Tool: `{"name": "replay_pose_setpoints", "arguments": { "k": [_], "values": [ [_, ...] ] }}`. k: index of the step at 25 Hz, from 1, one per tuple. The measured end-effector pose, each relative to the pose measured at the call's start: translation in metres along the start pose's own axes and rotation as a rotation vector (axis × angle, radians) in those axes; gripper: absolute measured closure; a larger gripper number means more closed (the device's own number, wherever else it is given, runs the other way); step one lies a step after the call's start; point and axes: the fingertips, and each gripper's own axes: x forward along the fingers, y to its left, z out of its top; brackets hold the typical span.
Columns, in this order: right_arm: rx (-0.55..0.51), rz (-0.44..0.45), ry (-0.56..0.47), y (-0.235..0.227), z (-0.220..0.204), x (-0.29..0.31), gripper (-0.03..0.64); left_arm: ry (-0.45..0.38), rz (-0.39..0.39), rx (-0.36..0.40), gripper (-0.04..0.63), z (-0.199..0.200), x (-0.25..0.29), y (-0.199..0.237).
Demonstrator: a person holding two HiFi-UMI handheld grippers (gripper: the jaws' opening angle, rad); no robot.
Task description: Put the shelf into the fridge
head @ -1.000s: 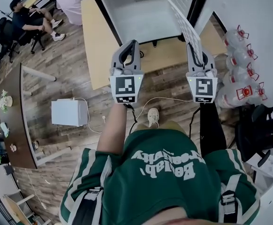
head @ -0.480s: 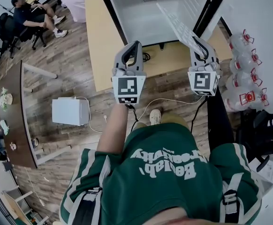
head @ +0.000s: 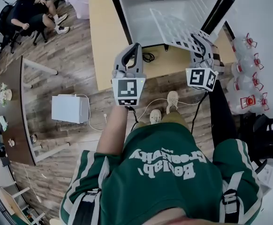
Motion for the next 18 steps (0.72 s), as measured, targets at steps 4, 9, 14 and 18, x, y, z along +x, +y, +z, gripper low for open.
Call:
{"name": "replay_pose_setpoints", "arguments": {
  "k": [4,9,14,18],
  "values": [
    [-0.104,0.003,0.0,0.008,0.006,0.014,0.588,0.017,0.017,-0.005,0.595,-0.006,-0.002,0.009],
    [-0.23,0.003,-0.019,0.02,0.009,0.027,0.588,0.023,0.028,-0.001,0.595,-0.01,0.0,0.015],
    [-0.32,0.0,-0.034,0.029,0.016,0.033,0.588,0.028,0.042,-0.001,0.595,-0.011,-0.006,0.019],
    [-0.373,0.007,-0.037,0.038,0.018,0.041,0.588,0.027,0.056,0.006,0.595,-0.01,-0.01,0.026]
  ]
}}
